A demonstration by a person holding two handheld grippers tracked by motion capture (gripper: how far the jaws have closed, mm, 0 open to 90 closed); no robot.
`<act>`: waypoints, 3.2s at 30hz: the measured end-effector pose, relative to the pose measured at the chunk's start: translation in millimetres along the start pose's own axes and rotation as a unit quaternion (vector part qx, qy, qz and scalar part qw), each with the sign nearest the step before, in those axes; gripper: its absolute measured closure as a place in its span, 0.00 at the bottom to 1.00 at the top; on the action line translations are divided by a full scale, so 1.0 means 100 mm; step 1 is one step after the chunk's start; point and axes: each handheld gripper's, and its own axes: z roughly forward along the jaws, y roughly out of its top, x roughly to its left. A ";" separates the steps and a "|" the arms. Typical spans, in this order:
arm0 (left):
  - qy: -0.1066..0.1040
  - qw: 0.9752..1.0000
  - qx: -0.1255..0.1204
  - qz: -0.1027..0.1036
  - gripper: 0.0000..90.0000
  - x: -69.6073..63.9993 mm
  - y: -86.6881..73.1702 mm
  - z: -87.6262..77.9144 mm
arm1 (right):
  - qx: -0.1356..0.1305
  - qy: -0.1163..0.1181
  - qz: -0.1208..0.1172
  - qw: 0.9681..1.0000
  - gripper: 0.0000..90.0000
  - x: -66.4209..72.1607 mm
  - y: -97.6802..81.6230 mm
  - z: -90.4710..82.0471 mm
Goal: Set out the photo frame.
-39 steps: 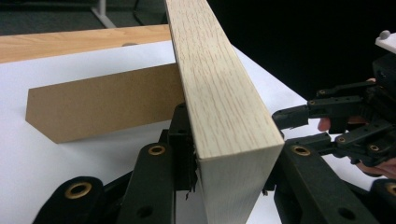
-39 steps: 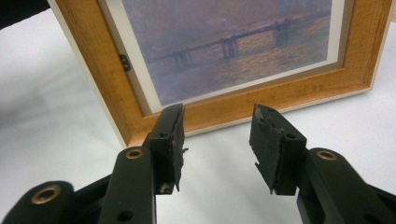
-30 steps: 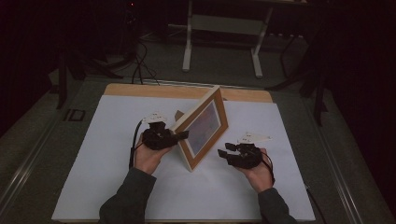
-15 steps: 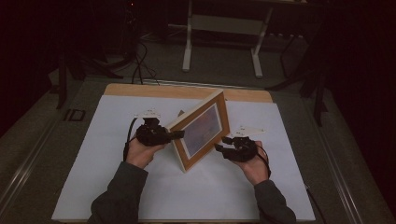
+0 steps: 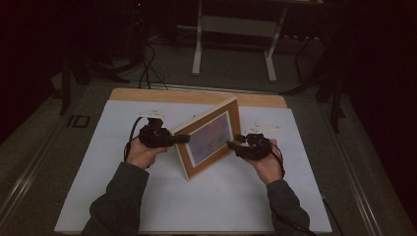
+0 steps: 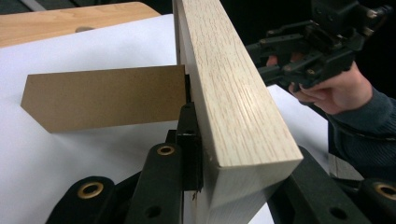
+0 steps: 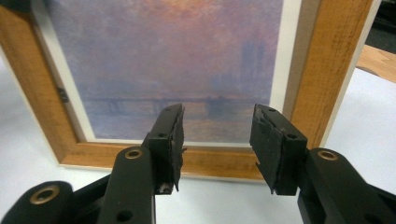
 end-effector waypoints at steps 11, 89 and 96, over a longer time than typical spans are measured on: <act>-0.033 0.999 0.011 0.011 0.82 0.16 0.05 -0.02 | 0.000 -0.011 0.007 1.000 0.60 -0.10 0.02 0.01; 0.126 0.990 -0.027 0.048 0.77 -0.14 -0.11 -0.01 | -0.028 0.090 0.027 0.995 0.38 -0.81 0.46 0.23; 0.136 0.989 -0.033 0.053 0.78 -0.03 -0.11 -0.14 | -0.030 0.085 0.026 0.996 0.38 -0.71 0.55 0.33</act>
